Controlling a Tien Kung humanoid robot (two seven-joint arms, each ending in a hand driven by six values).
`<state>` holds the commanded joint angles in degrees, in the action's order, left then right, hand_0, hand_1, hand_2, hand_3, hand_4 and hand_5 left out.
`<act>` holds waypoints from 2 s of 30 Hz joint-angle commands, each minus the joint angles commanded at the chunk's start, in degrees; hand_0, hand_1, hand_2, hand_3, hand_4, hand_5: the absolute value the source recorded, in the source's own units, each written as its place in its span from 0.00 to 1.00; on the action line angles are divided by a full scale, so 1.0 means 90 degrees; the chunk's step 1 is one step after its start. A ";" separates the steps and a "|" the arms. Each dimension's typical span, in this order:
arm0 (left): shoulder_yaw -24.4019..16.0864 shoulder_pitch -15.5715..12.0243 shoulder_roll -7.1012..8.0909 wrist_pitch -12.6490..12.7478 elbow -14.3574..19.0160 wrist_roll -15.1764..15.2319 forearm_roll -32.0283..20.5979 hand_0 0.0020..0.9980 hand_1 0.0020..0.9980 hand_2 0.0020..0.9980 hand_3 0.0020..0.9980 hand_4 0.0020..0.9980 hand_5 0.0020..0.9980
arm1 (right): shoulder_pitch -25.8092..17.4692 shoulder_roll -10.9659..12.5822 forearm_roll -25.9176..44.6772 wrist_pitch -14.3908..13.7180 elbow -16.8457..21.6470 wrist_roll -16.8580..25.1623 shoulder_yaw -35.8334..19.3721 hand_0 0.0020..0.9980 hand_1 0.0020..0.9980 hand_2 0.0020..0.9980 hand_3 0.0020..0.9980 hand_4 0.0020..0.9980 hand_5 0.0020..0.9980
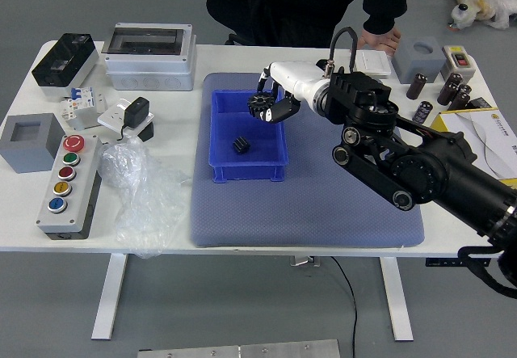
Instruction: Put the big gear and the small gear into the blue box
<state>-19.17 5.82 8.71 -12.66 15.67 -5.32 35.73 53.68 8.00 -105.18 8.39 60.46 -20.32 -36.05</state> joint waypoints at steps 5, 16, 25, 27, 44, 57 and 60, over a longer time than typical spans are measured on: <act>0.0013 0.0010 -0.0002 -0.0001 -0.0001 -0.0001 -0.0011 0.86 0.83 0.83 0.78 0.60 0.37 | -0.0021 -0.0100 0.0052 -0.0015 -0.0048 0.0011 0.0063 0.33 0.37 0.45 0.61 0.57 0.26; 0.0012 0.0050 -0.0020 -0.0002 -0.0003 -0.0003 -0.0019 0.86 0.83 0.83 0.78 0.60 0.37 | -0.0041 -0.0256 0.0186 0.0005 -0.0145 0.0036 0.0158 0.32 0.39 0.47 0.63 0.64 0.29; 0.0013 0.0053 -0.0029 -0.0002 -0.0005 -0.0005 -0.0024 0.86 0.83 0.83 0.78 0.60 0.37 | -0.0042 -0.0251 0.0294 0.0190 -0.0224 0.0020 0.0126 0.41 0.49 0.59 0.80 0.85 0.46; 0.0008 0.0058 -0.0031 -0.0002 -0.0004 -0.0005 -0.0020 0.86 0.83 0.83 0.78 0.60 0.37 | -0.0043 -0.0247 0.0314 0.0229 -0.0236 0.0020 0.0121 0.41 0.49 0.59 0.80 0.85 0.46; -0.0057 0.0016 -0.0003 -0.0002 -0.0002 -0.0003 0.0028 0.86 0.83 0.83 0.78 0.60 0.37 | -0.0054 -0.0013 0.0284 0.0357 -0.0062 -0.0020 -0.0051 0.46 0.52 0.67 0.84 0.91 0.51; -0.0153 -0.0023 0.0040 -0.0002 0.0003 0.0008 0.0104 0.86 0.83 0.83 0.78 0.60 0.37 | -0.0180 0.0501 0.0099 0.0413 0.0329 -0.0126 -0.0493 0.52 0.57 0.67 0.79 0.85 0.53; -0.0175 -0.0006 0.0047 -0.0004 0.0007 0.0014 0.0130 0.86 0.83 0.83 0.78 0.60 0.37 | -0.0239 0.0611 0.0067 0.0409 0.0374 -0.0146 -0.0586 0.52 0.57 0.67 0.79 0.85 0.53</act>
<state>-20.75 5.76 9.13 -12.69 15.73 -5.20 36.90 51.52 13.50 -104.57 12.07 63.83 -21.63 -41.33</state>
